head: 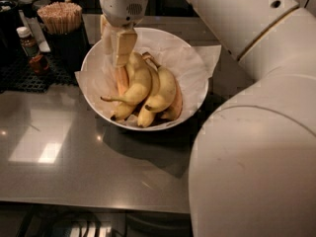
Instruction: Pick banana from white bowl
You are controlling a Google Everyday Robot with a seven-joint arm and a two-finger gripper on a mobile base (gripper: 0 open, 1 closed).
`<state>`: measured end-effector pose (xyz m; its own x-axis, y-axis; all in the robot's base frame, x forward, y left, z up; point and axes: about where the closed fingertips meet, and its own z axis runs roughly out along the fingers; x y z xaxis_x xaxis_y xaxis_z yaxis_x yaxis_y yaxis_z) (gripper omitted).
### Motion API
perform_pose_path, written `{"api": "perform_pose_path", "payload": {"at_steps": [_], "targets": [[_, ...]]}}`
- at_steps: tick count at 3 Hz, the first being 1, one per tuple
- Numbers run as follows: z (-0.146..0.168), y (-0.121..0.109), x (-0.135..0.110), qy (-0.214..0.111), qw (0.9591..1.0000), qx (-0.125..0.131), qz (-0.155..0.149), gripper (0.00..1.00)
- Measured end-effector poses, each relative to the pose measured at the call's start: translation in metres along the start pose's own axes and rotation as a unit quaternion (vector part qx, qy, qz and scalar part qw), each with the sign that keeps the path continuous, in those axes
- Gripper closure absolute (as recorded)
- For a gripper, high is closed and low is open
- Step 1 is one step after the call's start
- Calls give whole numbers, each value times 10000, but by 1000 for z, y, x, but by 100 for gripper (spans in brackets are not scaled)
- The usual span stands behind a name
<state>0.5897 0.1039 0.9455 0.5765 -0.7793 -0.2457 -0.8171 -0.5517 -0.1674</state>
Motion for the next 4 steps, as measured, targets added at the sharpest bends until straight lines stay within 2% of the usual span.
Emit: {"api": "perform_pose_path", "payload": {"at_steps": [1,2,3,4], "targets": [[12,-9,-7,158,9995,-148,-227,36],[6,24,-4,218,9993,-319,29,31],[-19,77,4,489,9961,31,728,32],[-32,104,-5,588,9939,163,919,28]]}}
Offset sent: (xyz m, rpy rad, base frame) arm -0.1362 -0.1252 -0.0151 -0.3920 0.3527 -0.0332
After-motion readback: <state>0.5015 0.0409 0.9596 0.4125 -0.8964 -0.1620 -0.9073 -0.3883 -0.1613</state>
